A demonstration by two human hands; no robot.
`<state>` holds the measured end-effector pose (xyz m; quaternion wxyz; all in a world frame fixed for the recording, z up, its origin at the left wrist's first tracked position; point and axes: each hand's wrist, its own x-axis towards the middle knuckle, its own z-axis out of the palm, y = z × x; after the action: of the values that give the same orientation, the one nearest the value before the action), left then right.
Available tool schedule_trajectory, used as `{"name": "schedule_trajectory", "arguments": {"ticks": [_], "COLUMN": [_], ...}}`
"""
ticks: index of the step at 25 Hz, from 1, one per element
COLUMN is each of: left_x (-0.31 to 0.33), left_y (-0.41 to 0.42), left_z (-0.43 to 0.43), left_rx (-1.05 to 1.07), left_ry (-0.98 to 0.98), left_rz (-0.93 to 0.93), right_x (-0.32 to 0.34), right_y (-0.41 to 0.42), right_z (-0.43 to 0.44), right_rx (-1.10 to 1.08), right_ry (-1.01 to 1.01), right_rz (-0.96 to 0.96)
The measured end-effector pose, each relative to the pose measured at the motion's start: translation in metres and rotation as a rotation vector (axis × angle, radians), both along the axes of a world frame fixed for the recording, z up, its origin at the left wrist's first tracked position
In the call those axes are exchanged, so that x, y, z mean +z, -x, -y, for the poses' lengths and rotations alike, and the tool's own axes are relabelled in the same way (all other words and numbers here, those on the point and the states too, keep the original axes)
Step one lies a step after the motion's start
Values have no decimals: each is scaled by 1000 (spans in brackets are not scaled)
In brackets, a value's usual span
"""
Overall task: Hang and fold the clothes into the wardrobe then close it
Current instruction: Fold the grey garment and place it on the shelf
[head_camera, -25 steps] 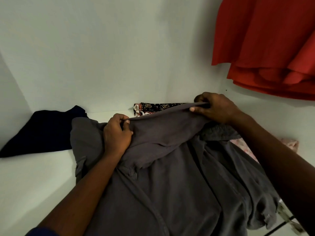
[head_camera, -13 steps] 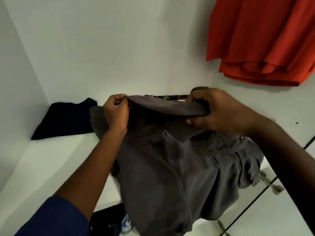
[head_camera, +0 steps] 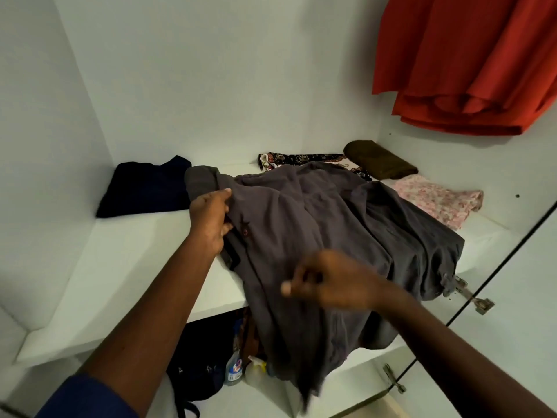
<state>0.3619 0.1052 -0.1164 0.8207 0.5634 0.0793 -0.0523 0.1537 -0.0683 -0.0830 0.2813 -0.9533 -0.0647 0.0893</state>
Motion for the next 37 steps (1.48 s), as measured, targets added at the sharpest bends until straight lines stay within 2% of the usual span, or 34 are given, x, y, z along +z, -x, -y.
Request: {"name": "schedule_trajectory", "arguments": {"ticks": [2, 3, 5, 7, 10, 13, 15, 17, 18, 20, 22, 24, 26, 27, 30, 33, 37], "left_x": [2, 5, 14, 25, 27, 23, 21, 18, 16, 12, 9, 8, 9, 9, 5, -2, 7], "left_y": [-3, -7, -17, -26, -42, -55, -65, -73, -75, -78, -83, -89, -94, -94, -96, -89, -41], "left_z": [-1, -1, 2, 7, 15, 23, 23, 21, 20, 19, 22, 25, 28, 29, 29, 24, 10], "left_rx": [-5, -5, 2, -4, -28, 52, 161, 260, 272, 222, 181, 187, 230, 266, 288, 180, 145], "left_ry": [-34, -42, -50, -58, -135, -230, -171, -42, -30, -70, -118, -204, -304, -337, -368, -487, -506], "left_rz": [-10, -7, -29, -67, -105, -17, 38, 54, 42, -17, -54, -42, 29, 74, 124, 120, 187], "right_x": [0, -2, -6, -11, -8, -9, -17, -26, -29, -31, -27, -24, -21, -21, -32, -45, -36], "right_y": [-41, -64, -101, -127, -145, -154, -161, -168, -169, -169, -169, -175, -184, -188, -189, -175, -116], "right_z": [21, 33, 48, 53, 49, 57, 71, 88, 94, 98, 88, 75, 70, 73, 85, 81, 62], "right_rx": [-387, -565, -773, -798, -760, -756, -793, -906, -956, -910, -664, -402, -264, -255, -351, -504, -739], "right_ry": [-162, -197, -304, -394, -548, -896, -1164, -1327, -1309, -1109, -902, -554, -195, -136, -186, -76, 24], "right_rz": [210, 239, 113, -73, -115, -177, -189, -94, -33, 85, 186, 261, 307, 332, 345, 355, 488]}}
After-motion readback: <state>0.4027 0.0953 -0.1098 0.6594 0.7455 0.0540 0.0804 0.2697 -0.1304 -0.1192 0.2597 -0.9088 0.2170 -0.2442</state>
